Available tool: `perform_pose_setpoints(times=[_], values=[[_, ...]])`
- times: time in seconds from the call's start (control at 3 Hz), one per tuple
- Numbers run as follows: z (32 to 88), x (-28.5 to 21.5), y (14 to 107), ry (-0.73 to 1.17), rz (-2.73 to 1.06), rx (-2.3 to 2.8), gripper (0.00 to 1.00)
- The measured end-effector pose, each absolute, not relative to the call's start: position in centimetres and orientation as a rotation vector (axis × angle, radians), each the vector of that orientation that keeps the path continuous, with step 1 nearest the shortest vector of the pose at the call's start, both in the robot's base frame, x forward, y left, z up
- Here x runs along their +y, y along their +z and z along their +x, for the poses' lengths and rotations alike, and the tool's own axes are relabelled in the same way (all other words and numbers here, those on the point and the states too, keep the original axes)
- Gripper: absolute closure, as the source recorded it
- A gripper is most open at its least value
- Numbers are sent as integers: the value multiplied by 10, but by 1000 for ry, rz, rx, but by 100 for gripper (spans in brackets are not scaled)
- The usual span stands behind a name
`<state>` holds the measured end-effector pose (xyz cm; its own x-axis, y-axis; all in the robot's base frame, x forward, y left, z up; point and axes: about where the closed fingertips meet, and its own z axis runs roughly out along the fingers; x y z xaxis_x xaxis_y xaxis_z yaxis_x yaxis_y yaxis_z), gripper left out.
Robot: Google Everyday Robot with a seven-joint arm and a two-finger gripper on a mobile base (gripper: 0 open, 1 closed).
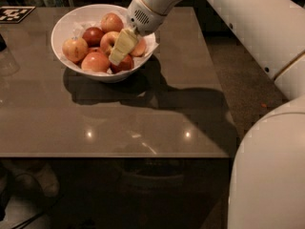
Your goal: Pick apple from white bowl
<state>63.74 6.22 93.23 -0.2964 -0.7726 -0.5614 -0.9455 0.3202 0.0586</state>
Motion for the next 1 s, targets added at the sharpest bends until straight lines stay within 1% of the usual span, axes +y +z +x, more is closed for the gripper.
perform_pose_setpoints(times=[0.67,1.0], values=[[646,65,966,574,-1538,2099,100],[644,66,1033,564,-1555,1986,100]])
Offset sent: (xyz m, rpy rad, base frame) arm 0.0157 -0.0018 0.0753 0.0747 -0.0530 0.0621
